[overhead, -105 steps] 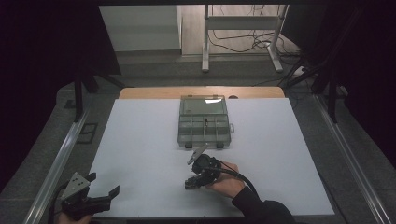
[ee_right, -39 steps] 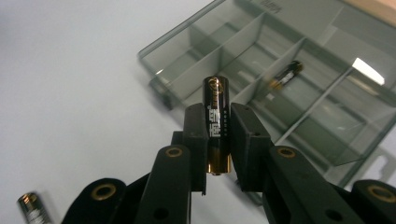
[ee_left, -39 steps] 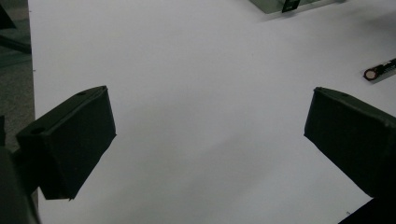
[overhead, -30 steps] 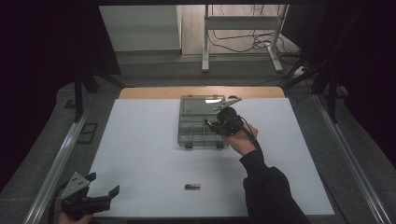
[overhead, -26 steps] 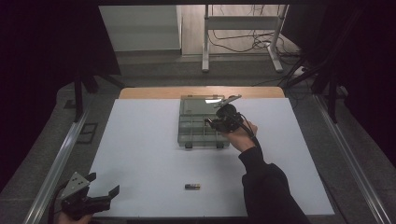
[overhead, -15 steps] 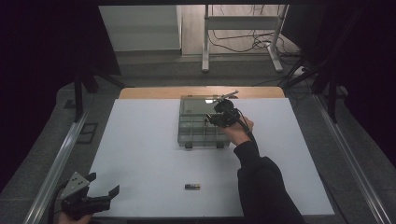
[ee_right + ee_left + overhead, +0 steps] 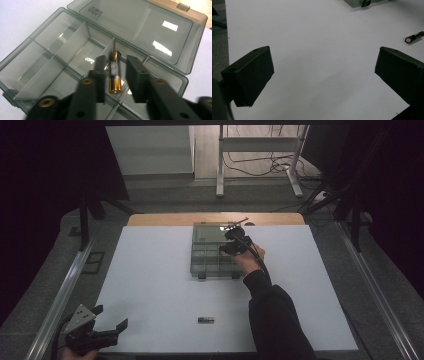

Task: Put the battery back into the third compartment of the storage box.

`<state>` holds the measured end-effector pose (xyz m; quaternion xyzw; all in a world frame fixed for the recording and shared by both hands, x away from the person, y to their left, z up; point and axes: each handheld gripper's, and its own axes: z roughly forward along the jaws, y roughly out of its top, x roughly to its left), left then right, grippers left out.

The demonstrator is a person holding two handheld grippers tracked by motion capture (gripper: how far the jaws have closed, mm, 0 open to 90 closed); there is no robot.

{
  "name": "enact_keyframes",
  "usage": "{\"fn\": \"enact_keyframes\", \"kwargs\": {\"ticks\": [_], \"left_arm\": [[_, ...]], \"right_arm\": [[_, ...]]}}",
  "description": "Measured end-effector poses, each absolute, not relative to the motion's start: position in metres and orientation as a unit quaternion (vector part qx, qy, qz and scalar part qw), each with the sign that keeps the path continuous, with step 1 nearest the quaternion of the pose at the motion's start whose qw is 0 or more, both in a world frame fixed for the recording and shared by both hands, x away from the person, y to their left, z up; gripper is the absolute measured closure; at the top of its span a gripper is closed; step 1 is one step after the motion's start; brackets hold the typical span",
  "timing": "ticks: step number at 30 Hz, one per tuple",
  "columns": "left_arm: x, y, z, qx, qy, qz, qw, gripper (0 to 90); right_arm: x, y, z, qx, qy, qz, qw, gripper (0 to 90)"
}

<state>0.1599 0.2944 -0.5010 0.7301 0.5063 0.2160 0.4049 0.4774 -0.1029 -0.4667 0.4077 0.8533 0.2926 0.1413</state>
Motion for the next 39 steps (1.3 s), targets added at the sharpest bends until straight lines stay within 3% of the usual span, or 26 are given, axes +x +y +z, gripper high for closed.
{"fn": "enact_keyframes", "kwargs": {"ticks": [5,12,14,21,39], "left_arm": [[0.16,0.294,-0.501,0.731,0.505,0.217,0.404,2.7],[0.16,0.293,-0.501,0.733,0.505,0.217,0.401,2.9],[0.16,0.293,-0.501,0.733,0.505,0.217,0.401,3.0],[0.16,0.293,-0.501,0.732,0.506,0.217,0.401,3.1],[0.16,0.293,-0.501,0.732,0.506,0.217,0.401,3.2]], "right_arm": [[0.475,-0.11,-0.46,0.413,0.847,0.315,0.112,50.7],[0.46,-0.118,-0.447,0.388,0.859,0.322,0.089,14.1],[0.455,-0.119,-0.445,0.381,0.863,0.32,0.089,9.2],[0.428,-0.12,-0.436,0.346,0.865,0.351,0.095,0.0],[0.364,-0.115,-0.43,0.262,0.879,0.38,0.12,0.0]]}}
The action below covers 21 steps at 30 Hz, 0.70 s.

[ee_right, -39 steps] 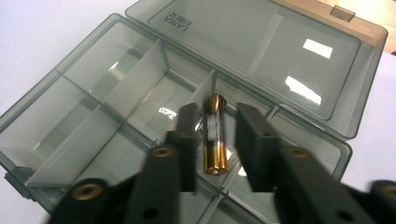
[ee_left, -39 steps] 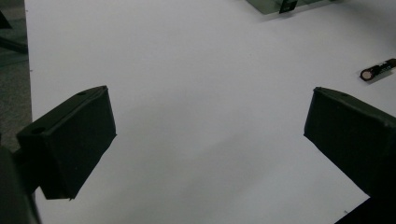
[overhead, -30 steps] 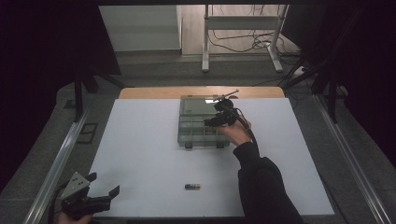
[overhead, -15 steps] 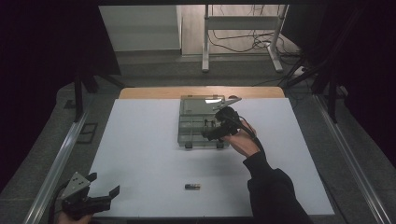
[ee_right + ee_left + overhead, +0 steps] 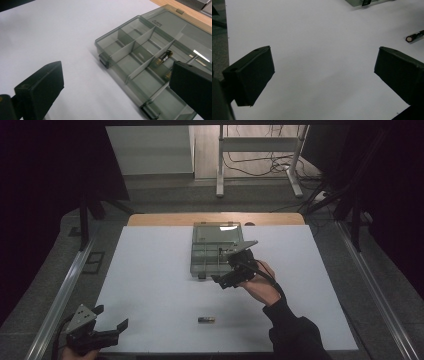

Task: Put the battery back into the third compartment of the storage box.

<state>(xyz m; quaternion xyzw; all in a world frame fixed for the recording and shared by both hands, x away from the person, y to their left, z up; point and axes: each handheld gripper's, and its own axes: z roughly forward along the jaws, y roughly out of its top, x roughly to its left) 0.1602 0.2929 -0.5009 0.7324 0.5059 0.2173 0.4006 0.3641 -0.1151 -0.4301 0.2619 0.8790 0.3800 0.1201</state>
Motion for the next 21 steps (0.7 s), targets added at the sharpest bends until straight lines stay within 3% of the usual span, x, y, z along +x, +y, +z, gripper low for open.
{"fn": "enact_keyframes", "kwargs": {"ticks": [21], "left_arm": [[0.159,0.293,-0.501,0.732,0.504,0.219,0.403,3.4]], "right_arm": [[0.322,-0.108,-0.453,0.229,0.905,0.341,0.11,0.1]]}}
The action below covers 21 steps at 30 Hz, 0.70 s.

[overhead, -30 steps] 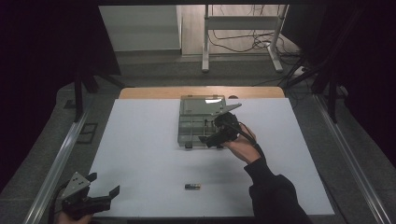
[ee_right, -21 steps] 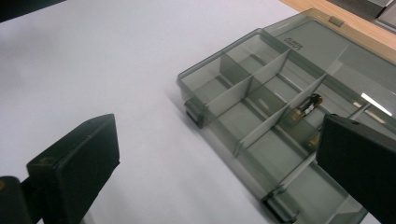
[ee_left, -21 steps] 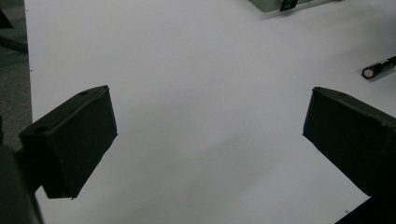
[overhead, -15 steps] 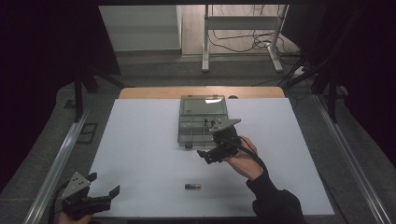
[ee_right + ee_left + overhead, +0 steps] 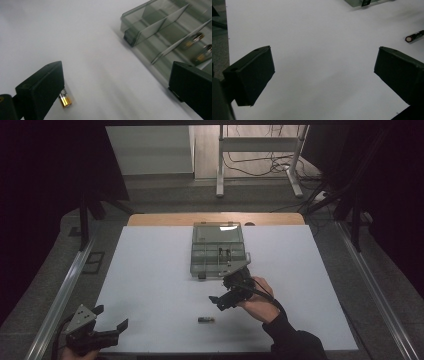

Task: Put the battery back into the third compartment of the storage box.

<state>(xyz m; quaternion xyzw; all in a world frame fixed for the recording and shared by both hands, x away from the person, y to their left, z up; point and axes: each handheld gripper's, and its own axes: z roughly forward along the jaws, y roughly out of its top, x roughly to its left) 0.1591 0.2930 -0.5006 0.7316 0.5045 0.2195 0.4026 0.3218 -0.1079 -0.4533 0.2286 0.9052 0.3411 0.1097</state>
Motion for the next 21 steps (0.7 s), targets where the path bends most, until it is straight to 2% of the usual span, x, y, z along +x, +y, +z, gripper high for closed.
{"fn": "enact_keyframes", "kwargs": {"ticks": [14,21], "left_arm": [[0.158,0.294,-0.5,0.73,0.504,0.219,0.406,3.3],[0.158,0.294,-0.5,0.73,0.504,0.219,0.406,3.3]], "right_arm": [[0.313,-0.098,-0.475,0.229,0.922,0.303,0.08,1.1],[0.307,-0.09,-0.486,0.22,0.931,0.281,0.073,14.9]]}}
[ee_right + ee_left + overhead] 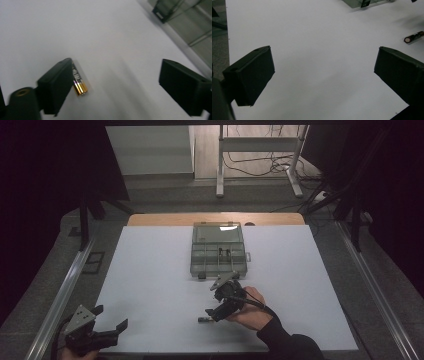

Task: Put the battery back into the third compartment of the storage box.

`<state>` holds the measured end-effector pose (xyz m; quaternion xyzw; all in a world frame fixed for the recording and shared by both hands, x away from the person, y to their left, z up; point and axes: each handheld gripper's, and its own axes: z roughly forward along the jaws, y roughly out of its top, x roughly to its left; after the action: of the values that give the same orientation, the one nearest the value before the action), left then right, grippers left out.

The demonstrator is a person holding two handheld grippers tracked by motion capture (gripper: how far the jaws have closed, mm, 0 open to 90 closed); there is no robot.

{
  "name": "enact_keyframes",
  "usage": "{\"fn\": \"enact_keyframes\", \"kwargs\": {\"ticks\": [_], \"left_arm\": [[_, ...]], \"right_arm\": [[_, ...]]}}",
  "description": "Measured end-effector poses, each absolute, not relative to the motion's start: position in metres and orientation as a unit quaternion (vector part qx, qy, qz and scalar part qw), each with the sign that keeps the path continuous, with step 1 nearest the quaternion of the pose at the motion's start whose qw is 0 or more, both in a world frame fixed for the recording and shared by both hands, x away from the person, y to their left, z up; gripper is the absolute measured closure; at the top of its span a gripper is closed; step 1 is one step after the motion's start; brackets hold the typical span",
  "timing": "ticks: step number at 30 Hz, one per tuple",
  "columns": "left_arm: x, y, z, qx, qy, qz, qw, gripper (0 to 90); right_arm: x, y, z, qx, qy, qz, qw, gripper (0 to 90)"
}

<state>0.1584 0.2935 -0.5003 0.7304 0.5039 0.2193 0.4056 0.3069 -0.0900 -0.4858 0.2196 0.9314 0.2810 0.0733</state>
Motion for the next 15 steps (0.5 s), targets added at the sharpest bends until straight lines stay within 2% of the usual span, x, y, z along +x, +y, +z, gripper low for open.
{"fn": "enact_keyframes", "kwargs": {"ticks": [8,15], "left_arm": [[0.158,0.293,-0.5,0.731,0.503,0.219,0.405,3.3],[0.159,0.293,-0.5,0.731,0.503,0.219,0.405,3.3]], "right_arm": [[0.295,-0.076,-0.497,0.173,0.95,0.257,0.045,40.5],[0.29,-0.068,-0.505,0.148,0.959,0.241,0.023,54.6]]}}
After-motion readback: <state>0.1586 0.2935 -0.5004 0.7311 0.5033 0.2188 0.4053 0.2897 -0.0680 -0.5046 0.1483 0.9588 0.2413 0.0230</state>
